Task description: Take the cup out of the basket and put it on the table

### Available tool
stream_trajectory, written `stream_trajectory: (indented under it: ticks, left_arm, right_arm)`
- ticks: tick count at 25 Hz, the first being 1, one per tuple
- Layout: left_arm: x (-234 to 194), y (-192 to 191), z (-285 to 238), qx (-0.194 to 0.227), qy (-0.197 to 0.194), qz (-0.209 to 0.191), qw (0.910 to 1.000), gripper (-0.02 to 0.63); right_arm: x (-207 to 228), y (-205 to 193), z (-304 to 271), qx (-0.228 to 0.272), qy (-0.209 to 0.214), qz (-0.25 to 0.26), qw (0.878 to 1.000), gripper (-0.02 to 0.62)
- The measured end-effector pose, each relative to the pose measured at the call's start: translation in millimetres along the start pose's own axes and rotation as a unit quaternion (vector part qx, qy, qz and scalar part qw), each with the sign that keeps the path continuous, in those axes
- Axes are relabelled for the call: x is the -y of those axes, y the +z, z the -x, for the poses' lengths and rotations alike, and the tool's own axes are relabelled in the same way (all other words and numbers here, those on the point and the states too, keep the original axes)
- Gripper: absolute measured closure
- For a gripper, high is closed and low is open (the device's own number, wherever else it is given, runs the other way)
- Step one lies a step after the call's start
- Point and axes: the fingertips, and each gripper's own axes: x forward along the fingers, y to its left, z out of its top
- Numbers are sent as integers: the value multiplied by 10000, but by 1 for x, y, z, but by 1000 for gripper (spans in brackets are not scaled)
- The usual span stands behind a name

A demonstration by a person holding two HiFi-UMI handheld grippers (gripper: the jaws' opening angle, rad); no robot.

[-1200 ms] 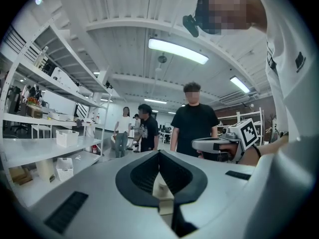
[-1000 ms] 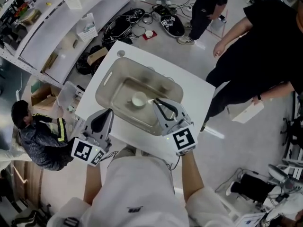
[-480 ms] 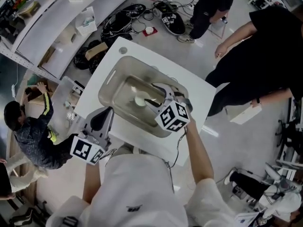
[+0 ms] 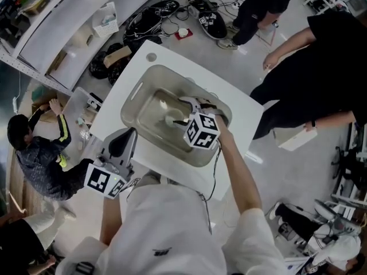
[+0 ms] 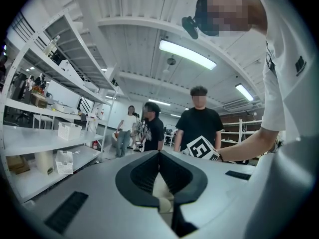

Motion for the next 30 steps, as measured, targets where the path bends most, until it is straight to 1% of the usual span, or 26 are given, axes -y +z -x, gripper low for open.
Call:
stream_trajectory:
  ticks: [8, 16, 23, 30]
  left_arm:
    - [-4, -4, 0, -22, 24, 41, 10000, 595]
    - [-8, -6, 0, -39, 68, 77, 9999, 596]
    - [-13, -11, 2, -70, 125, 123, 9998, 595]
    - [-17, -15, 2, -103, 177, 166, 9997, 595]
  right_arm:
    - [-17, -17, -27, -300, 552, 152, 9979, 237]
    - [-37, -36, -55, -741, 1144, 375, 9900, 218]
    - [-46, -53, -74, -1058, 1456, 443, 9827, 218]
    - [-47, -70, -90, -1357, 1599, 505, 9765, 215]
